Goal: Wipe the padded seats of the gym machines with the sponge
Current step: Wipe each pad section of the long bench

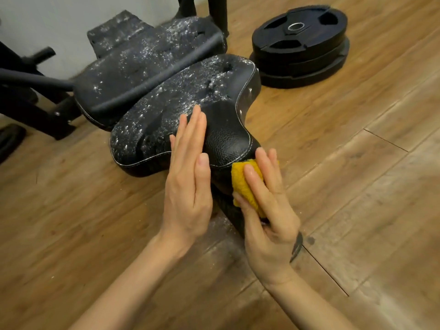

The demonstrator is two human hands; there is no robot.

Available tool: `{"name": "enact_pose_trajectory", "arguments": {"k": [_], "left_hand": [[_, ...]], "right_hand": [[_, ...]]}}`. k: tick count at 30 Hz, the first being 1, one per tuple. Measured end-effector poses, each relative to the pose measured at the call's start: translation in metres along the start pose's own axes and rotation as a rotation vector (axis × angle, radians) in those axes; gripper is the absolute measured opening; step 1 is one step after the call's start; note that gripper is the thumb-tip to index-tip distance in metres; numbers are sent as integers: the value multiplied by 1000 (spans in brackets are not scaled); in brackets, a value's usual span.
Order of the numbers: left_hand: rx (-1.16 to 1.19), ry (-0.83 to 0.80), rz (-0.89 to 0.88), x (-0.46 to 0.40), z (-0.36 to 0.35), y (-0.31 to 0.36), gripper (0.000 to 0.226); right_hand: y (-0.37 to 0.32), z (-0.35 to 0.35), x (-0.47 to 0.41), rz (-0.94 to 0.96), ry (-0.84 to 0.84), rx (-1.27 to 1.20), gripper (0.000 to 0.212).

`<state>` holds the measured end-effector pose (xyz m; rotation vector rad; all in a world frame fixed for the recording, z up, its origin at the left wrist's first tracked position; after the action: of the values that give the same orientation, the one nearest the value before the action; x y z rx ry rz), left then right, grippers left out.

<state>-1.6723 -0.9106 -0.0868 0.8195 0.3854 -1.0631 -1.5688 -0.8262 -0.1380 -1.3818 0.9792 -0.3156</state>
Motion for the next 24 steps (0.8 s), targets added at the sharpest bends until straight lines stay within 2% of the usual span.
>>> {"name": "enact_pose_trajectory", "arguments": {"k": [2, 4, 6, 8, 14, 20, 24], "left_hand": [[-6, 0, 6, -1, 1, -1, 49], [-7, 7, 16, 0, 0, 0, 49], [3, 23, 39, 1, 0, 0, 49], [14, 38, 71, 1, 1, 1, 49], [-56, -36, 18, -21, -3, 11, 52], [-147, -74, 6, -28, -10, 13, 52], [-176, -79, -10, -29, -11, 14, 52]], "right_hand": [[-4, 4, -16, -101, 41, -116, 38], [8, 8, -36, -304, 44, -225, 34], [28, 10, -54, -511, 2, -370, 30], [37, 9, -58, -620, -58, -433, 28], [21, 19, -28, -513, -77, -340, 33], [59, -3, -78, -691, -233, -389, 22], [41, 15, -60, -632, -292, -465, 26]]}}
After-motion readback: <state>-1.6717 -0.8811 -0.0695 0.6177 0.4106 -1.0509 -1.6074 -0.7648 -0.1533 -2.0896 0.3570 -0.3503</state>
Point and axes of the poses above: each hand's wrist, its own x-axis away from the middle knuckle, its own z-axis out of the back of the hand, y = z × x, the point moved 10 cm from there along -x, towards the middle knuckle, and after that the axes turned 15 degrees about -z, right-handed, at the moved point
